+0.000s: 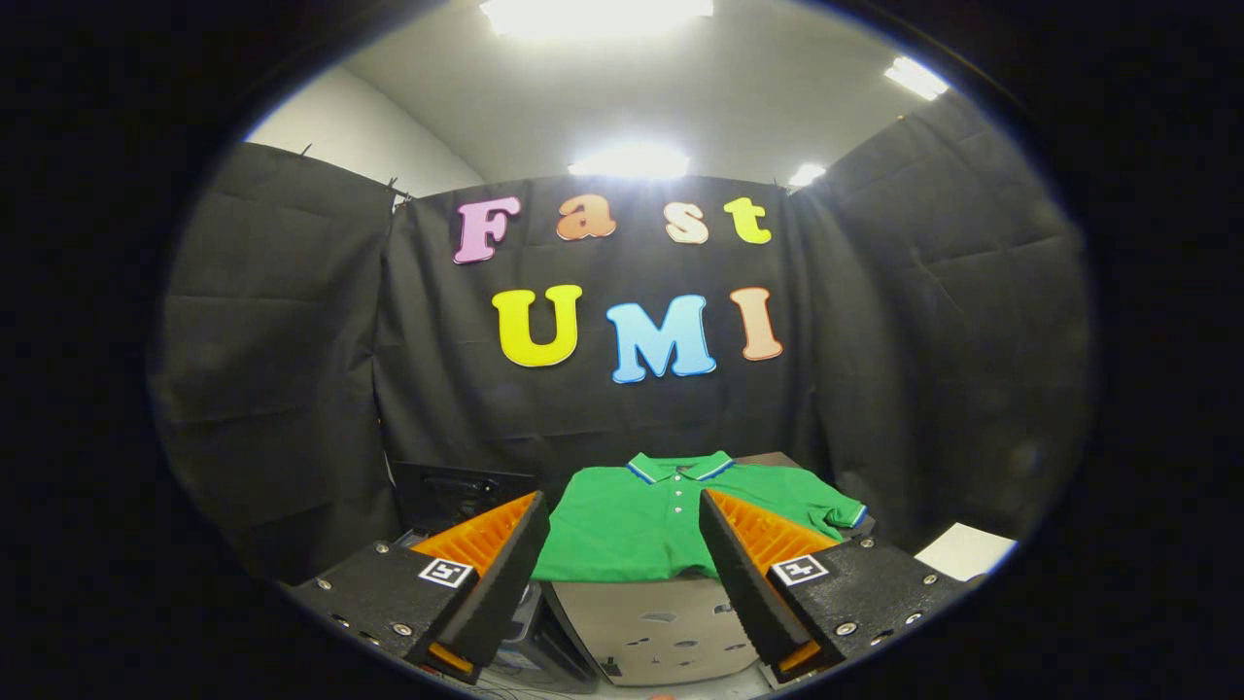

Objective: Put the clothes into the washing machine and then close the washing machine lid.

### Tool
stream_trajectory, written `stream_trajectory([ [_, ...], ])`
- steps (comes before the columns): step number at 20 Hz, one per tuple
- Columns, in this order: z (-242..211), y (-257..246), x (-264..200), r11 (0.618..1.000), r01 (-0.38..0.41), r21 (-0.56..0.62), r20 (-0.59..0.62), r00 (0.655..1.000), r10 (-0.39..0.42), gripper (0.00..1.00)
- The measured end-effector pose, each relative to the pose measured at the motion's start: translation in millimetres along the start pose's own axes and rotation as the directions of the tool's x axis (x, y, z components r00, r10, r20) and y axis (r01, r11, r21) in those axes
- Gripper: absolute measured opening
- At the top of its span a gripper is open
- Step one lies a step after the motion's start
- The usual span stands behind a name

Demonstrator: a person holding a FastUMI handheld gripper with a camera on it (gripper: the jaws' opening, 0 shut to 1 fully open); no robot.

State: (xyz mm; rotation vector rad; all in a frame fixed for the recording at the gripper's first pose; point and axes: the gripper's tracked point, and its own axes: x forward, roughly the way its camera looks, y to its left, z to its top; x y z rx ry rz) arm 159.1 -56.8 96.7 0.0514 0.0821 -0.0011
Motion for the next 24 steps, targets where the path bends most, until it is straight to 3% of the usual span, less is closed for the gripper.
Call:
stream_trajectory([
  [14,-6,-43,126,0.998,0.012,0.057,-0.144,0.99,-0.004,0.95],
  [24,-58,-55,213,0.999,0.0,0.042,-0.344,0.939,0.014,0.94],
])
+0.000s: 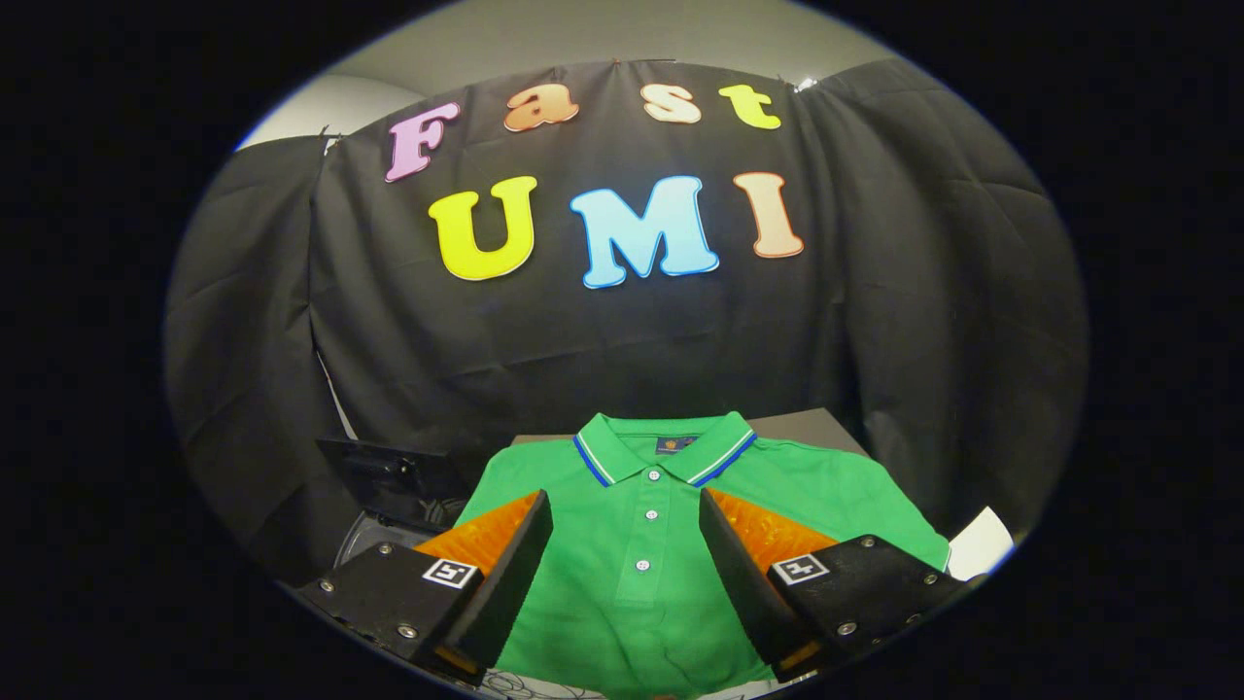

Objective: Put the clothes into the washing machine and then close the washing machine lid.

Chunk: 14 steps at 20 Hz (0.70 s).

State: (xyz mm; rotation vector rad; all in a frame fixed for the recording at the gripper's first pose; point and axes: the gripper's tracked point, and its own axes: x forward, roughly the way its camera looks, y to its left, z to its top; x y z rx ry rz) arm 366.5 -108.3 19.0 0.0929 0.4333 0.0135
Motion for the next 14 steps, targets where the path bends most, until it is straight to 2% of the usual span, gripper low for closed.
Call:
stream_trajectory([
  [8,-23,-11,50,0.997,0.023,-0.077,-0.121,0.992,-0.032,0.94],
  [14,-36,-14,74,0.997,-0.007,-0.079,-0.221,0.975,-0.01,0.95],
])
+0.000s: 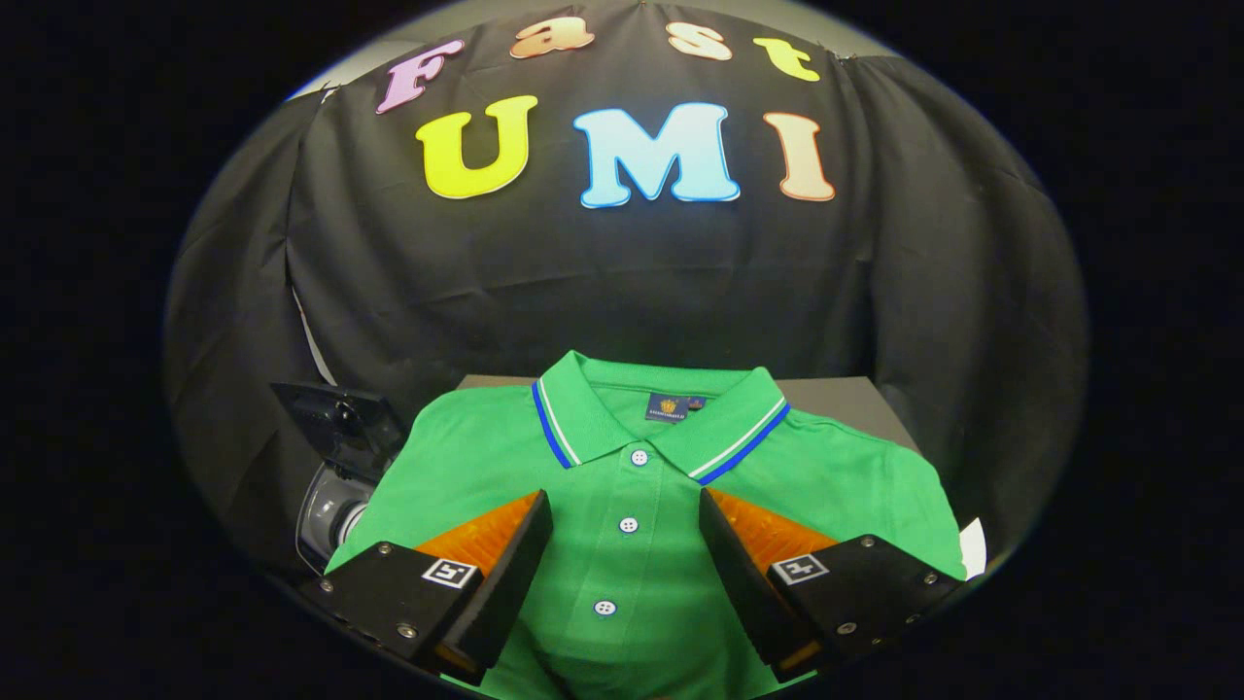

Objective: Put the clothes into the washing machine and then close the washing machine lid.

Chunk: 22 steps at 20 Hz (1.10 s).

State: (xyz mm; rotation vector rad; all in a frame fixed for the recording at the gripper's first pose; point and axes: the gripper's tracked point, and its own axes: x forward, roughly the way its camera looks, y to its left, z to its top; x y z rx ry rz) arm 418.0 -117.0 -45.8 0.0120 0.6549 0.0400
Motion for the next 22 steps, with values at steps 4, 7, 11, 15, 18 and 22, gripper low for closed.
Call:
stream_trajectory([
  [4,-1,3,-1,0.998,-0.02,-0.063,-0.021,1.0,0.019,0.95],
  [7,-3,9,-2,0.995,-0.052,-0.08,-0.027,0.998,0.05,0.74],
  [11,-4,20,-2,0.991,-0.107,-0.086,-0.026,0.994,0.105,0.33],
  [15,-2,20,-5,0.988,-0.13,-0.081,-0.015,0.992,0.129,0.07],
  [18,-2,24,-9,0.988,-0.15,-0.042,-0.006,0.989,0.15,0.0],
  [22,23,28,-29,0.983,-0.171,0.062,0.086,0.983,0.165,0.0],
])
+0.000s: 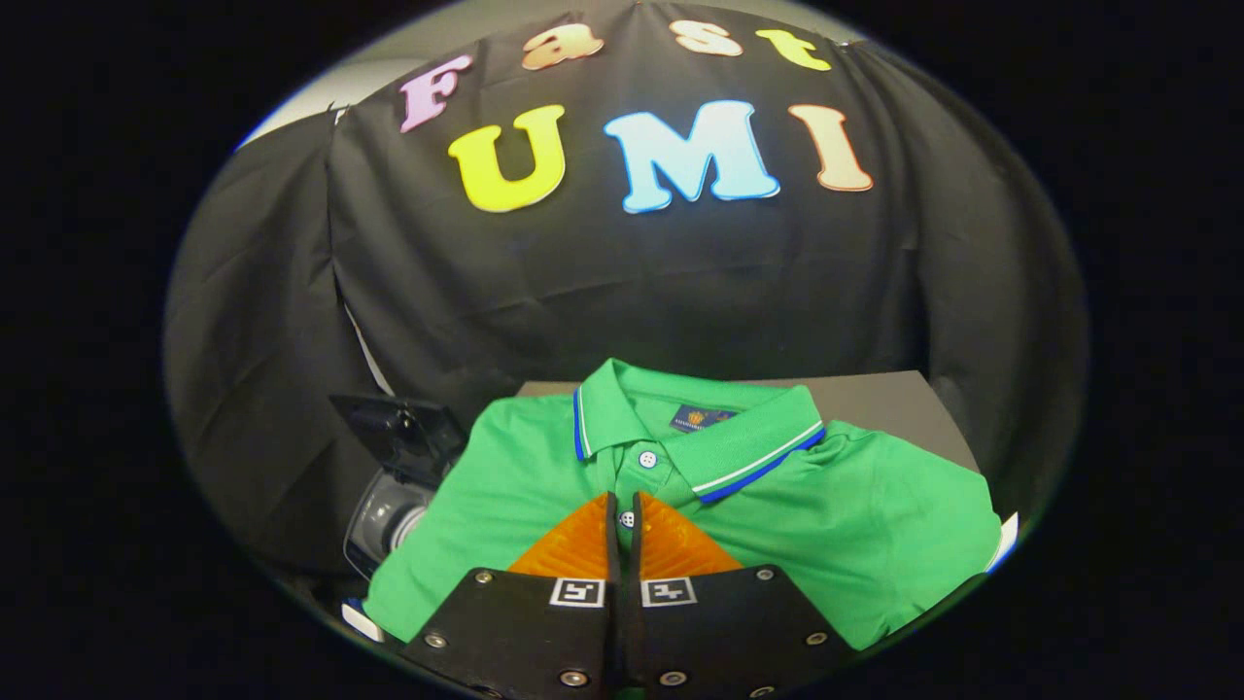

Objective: Put the clothes into the washing machine and then close the washing machine lid.

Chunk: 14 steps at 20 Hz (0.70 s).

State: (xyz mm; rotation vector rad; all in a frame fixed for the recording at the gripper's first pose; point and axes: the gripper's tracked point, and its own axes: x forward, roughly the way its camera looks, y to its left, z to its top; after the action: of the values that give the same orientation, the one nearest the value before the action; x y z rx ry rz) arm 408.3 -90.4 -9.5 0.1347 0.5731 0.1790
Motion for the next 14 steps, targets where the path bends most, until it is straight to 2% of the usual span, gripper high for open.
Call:
stream_trajectory([
  [5,26,25,-21,1.0,-0.014,0.018,0.072,0.997,0.013,0.0],
  [10,54,71,-46,0.996,-0.087,0.027,0.157,0.984,0.082,0.0],
  [14,71,110,-54,0.992,-0.127,-0.019,0.195,0.972,0.128,0.0],
])
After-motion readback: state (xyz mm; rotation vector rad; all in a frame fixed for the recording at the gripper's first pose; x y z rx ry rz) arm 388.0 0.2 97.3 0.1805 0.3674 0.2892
